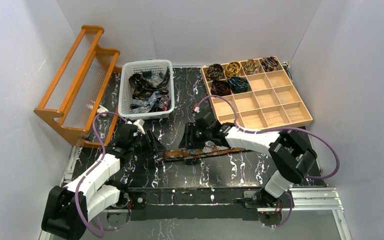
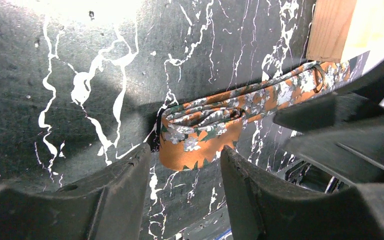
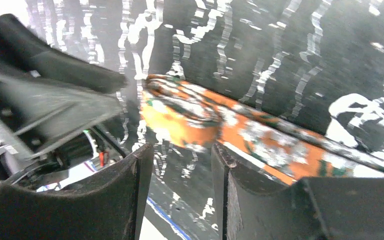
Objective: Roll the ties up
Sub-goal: Roll the tie at the center of the board.
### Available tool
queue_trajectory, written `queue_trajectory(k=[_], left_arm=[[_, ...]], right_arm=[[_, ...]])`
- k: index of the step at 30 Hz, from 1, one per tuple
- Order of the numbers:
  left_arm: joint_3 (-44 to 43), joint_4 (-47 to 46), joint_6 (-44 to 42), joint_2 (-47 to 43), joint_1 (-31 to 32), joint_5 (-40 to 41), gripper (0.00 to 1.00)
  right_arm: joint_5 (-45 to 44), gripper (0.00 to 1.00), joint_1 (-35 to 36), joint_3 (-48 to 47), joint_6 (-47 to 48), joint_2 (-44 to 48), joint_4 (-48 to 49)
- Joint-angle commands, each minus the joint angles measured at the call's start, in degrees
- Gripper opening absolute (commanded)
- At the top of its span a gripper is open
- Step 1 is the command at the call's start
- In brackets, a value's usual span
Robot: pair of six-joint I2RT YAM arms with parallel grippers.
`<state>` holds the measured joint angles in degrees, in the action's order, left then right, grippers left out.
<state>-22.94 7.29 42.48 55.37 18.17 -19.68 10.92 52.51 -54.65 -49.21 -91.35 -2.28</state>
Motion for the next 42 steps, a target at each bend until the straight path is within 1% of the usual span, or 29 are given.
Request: queue_trajectory(k=[1, 4, 6, 10, 11, 15, 19, 28, 30, 32, 36, 38, 42], left_arm=[[1.0, -1.6, -1.2, 0.8, -0.2, -2.3, 0.52], [1.5, -1.9, -1.4, 1.1, -0.2, -2.2, 0.52], [1.7, -2.1, -1.2, 1.4, -0.2, -2.0, 0.51], [2.1, -2.4, -1.0, 1.6, -0.2, -1.9, 0.51], [2.3, -2.5, -0.9, 1.5, -0.2, -1.9, 0.51], [2.6, -2.7, -0.7, 1.2, -0.2, -1.9, 0.5], [3.0, -3.6, -0.1, 0.9, -0.2, -2.1, 0.5], [5.0, -7.0, 1.0, 0.9, -0.2, -3.2, 0.5], [5.1, -7.0, 1.0, 1.0, -0.2, -3.6, 0.5], [5.2, -8.9, 1.0, 1.2, -0.2, -3.9, 0.5], [5.7, -9.7, 1.0, 1.6, -0.2, -4.6, 0.5], [5.8, -9.9, 1.0, 1.6, -0.2, -4.7, 0.49], [6.0, -10.2, 1.2, 1.5, -0.2, -4.7, 0.46]], right_arm=[[2.1, 0.55, -1.4, 3.2, -2.7, -0.6, 1.2], [3.5, 0.55, -1.6, 3.0, -2.7, -2.1, 1.8], [4.0, 0.53, -1.6, 2.6, -2.6, -3.1, 1.8], [4.8, 0.46, -1.8, 2.4, -2.6, -4.4, 1.8], [5.2, 0.44, -1.9, 2.3, -2.5, -4.7, 3.3], [6.3, 0.4, -2.2, 1.8, -2.3, -6.1, 4.4], [7.2, 0.37, -2.4, 1.1, -2.2, -7.5, 4.8], [7.1, 0.28, -3.4, 1.0, -1.3, -8.2, 3.9], [7.1, 0.28, -3.5, 1.0, -1.2, -8.1, 3.9], [7.0, 0.28, -3.6, 0.8, -1.0, -8.1, 3.7], [7.9, 0.3, -3.6, 0.7, -0.7, -8.0, 4.0], [8.2, 0.33, -3.6, 1.3, -0.6, -7.2, 4.9], [8.2, 0.42, -3.6, 2.8, -0.6, -4.5, 7.0]])
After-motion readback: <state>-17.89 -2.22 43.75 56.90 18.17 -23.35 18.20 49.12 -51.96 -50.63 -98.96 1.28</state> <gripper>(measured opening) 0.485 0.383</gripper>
